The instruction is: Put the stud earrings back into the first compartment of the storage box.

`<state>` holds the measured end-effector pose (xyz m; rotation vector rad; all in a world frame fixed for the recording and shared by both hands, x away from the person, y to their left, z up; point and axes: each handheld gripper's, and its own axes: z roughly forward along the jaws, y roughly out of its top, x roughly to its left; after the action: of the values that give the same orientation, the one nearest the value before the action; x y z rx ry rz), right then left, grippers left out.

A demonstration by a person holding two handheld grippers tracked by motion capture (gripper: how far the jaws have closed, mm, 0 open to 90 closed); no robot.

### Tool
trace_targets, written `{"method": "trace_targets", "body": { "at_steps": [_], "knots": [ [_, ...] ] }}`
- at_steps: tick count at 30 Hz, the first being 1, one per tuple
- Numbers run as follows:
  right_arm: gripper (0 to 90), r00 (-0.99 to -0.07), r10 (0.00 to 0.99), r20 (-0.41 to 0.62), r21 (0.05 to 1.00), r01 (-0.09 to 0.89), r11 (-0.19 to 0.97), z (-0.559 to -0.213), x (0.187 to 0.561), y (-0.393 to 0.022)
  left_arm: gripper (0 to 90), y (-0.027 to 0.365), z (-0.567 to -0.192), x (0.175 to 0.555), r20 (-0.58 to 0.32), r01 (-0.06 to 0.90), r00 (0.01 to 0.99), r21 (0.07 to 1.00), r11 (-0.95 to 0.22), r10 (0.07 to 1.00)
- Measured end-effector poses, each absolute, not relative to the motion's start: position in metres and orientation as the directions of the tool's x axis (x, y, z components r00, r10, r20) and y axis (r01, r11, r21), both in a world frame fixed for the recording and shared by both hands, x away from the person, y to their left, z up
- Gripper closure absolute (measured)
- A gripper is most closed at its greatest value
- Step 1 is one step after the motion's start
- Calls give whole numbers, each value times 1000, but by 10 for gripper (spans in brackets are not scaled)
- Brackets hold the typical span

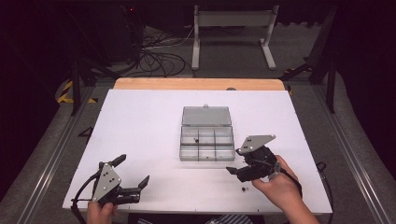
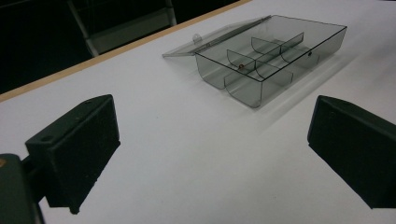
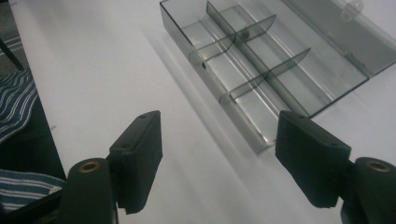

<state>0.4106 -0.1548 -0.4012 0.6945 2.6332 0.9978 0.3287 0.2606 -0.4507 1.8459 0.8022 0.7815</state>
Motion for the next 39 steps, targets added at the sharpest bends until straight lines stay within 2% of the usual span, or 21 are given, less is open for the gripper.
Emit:
{"method": "trace_targets", "body": {
  "at_steps": [26,39],
  "knots": [
    [355,-854,520,-4,597,415,686,-437,391,-181,28,260,-451,329,178,193,584,918,-348,792],
    [467,-877,480,19,495,426,758,-450,393,-174,28,260,-451,329,174,197,583,917,-346,793]
  ]
}}
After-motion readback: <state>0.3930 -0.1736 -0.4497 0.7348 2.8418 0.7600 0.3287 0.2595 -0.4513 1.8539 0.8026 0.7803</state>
